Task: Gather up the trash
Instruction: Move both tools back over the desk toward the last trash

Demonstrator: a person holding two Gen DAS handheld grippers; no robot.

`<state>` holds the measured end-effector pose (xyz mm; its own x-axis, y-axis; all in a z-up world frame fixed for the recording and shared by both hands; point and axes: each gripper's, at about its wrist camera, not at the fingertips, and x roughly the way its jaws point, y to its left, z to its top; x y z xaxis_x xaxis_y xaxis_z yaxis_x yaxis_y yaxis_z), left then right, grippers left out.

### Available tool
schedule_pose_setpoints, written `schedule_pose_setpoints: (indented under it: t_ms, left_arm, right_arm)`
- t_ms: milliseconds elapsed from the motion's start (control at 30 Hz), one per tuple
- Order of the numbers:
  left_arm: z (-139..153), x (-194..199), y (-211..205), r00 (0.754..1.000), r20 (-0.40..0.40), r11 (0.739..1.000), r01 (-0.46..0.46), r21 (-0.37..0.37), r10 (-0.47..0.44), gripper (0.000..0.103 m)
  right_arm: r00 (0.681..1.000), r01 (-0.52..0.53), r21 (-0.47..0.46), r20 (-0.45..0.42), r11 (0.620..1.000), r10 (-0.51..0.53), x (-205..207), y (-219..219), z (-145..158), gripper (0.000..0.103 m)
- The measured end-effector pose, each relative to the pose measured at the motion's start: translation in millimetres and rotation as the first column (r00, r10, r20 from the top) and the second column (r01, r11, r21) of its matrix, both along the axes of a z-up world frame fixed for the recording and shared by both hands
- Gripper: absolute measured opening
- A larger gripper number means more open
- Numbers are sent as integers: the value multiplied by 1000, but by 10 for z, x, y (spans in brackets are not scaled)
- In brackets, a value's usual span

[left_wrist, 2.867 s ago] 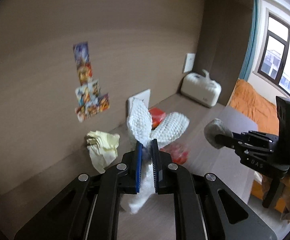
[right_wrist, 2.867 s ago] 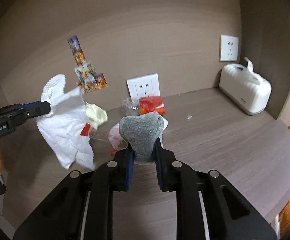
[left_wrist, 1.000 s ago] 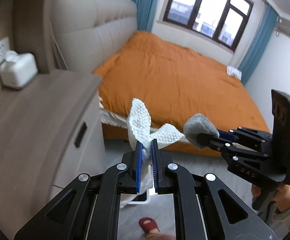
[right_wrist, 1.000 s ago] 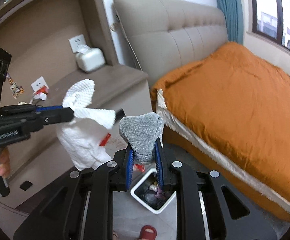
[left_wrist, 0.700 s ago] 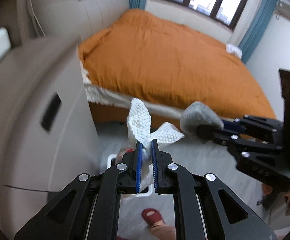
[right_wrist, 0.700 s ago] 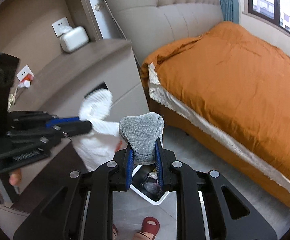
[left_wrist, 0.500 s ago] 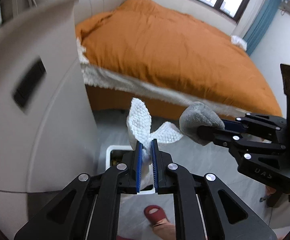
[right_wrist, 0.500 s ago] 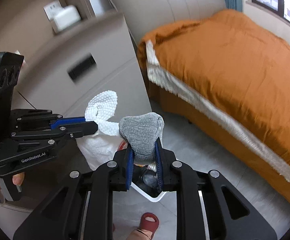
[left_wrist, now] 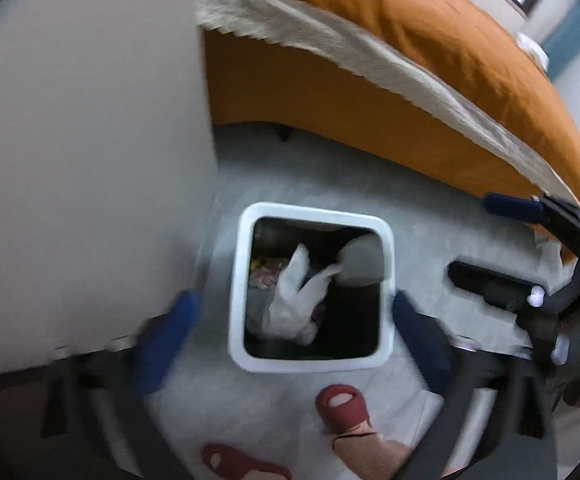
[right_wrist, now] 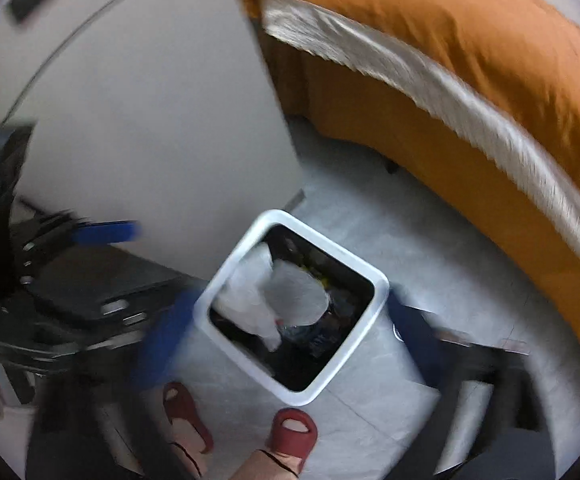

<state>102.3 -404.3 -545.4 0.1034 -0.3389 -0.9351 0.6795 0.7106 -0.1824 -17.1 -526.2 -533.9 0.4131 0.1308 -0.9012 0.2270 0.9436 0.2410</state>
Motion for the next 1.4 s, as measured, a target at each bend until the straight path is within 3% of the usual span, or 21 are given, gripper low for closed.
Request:
schedule_pose_setpoints:
  t_ms: [167,367,533,633,900,1033,1167,1233,1300,1400]
  left_arm:
    - [-25,-45,44,999,29,1000,15,17,-15,98]
    - [375,-168,55,998,41,999,38,-6,-38,98]
    - [1005,-228,16,995,93,998,43,-43,-39,98]
    - [1526,-269,34,991,136,996,26,-80,-15,98]
    - [2794,-388,372,960,266,985,-47,-165,90,98]
    - [3414,-435,795,916,352,975,-136,-178,192,98]
    - [3841,-443,1408,861,402,948,-256,-188,312,98]
    - [4010,-448,1736,829,418,928,-315,-199,371,98]
    - [4213,-437,2176,779,445,897,-387,-213,441,98]
    - [4384,-390,2706,726,462,860,-455,-232,509,98]
  right_arm:
    - [1000,2,-22,-27,1000,-2,39,-21,-81,99]
    - [999,-42,-48,9,998,43,89,115,373,99]
    - [995,-56,-76,75,996,62,93,102,1036,99]
    - [990,-60,-91,124,994,71,83,100,1493,99]
    - [939,-110,-173,305,979,160,106,336,2778,99]
    - [881,-199,-193,394,961,262,199,636,3293,99]
    - [790,-325,-222,472,919,393,363,1134,3736,99]
    - [726,-406,-224,509,886,462,487,1490,3930,99]
    - [674,-476,-225,527,850,517,617,1820,4049,99]
    - [582,-585,-246,537,773,611,872,2418,4180,99]
